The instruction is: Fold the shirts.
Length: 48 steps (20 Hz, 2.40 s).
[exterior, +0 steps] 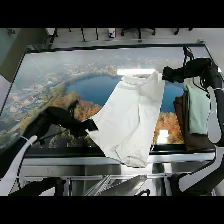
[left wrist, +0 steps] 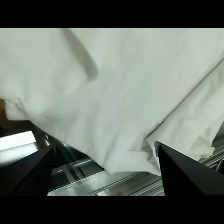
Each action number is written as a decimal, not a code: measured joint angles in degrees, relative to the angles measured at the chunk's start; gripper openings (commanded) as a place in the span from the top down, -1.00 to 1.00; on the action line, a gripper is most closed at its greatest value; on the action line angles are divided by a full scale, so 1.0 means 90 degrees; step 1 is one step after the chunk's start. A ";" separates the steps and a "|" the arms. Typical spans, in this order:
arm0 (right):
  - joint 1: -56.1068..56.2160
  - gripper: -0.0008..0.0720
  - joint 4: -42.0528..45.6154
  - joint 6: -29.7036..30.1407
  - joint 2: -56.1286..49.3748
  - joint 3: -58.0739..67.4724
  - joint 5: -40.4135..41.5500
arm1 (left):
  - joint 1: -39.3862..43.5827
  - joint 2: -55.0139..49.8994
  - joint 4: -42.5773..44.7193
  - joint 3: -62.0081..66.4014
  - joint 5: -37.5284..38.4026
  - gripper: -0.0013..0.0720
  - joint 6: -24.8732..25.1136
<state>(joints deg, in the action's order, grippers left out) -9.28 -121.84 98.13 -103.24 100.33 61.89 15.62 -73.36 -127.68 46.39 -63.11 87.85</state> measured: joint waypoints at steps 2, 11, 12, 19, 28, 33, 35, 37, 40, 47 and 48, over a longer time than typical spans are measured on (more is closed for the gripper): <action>-0.0032 0.94 0.0029 0.0000 0.0000 0.0000 0.0044 | 0.0362 -0.0068 -0.0204 -0.0568 0.0454 -0.81 -0.0029; -0.0066 0.95 0.0843 -0.0323 0.0010 -0.0017 0.0714 | 0.0430 -0.1015 0.0002 0.0017 0.1192 0.93 0.0083; -0.0066 0.95 0.1217 -0.0522 0.0039 -0.0078 0.0991 | 0.0291 -0.1129 0.0138 0.0248 0.1207 0.93 0.0109; 0.0124 0.93 0.2815 -0.1647 0.1732 -0.2924 0.2225 | -0.0969 -0.2110 0.0869 0.2494 0.0738 0.93 0.0690; 0.0580 -0.78 0.3181 -0.2361 0.3983 -0.6122 0.1943 | -0.1355 -0.3752 0.1049 0.5459 -0.0746 0.93 0.1202; 0.0049 -0.78 0.2239 -0.2064 0.3395 -0.4592 0.1098 | -0.1326 -0.4250 0.1069 0.6416 -0.1528 0.93 0.1229; -0.0002 -0.77 0.1707 -0.1914 0.2841 -0.3866 0.0845 | -0.1321 -0.4328 0.1069 0.6596 -0.1666 0.93 0.1229; 0.0087 -0.77 0.1343 -0.1821 0.2200 -0.3288 0.0646 | -0.1321 -0.4374 0.1069 0.6686 -0.1736 0.93 0.1231; 0.0262 -0.39 0.1049 -0.1751 0.1241 -0.2594 0.0362 | -0.1321 -0.4401 0.1069 0.6749 -0.1824 0.93 0.1248; 0.0352 -0.03 0.0998 -0.1583 0.0061 -0.1292 0.0175 | -0.1321 -0.4413 0.1069 0.6778 -0.1880 0.93 0.1243; 0.0352 -0.03 0.1156 -0.1579 0.0010 -0.1149 0.0257 | -0.1321 -0.4413 0.1069 0.6778 -0.1877 0.93 0.1243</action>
<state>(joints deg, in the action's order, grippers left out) -6.11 -111.44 83.92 -103.15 90.00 64.20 3.73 -113.08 -118.06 107.39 -80.01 99.04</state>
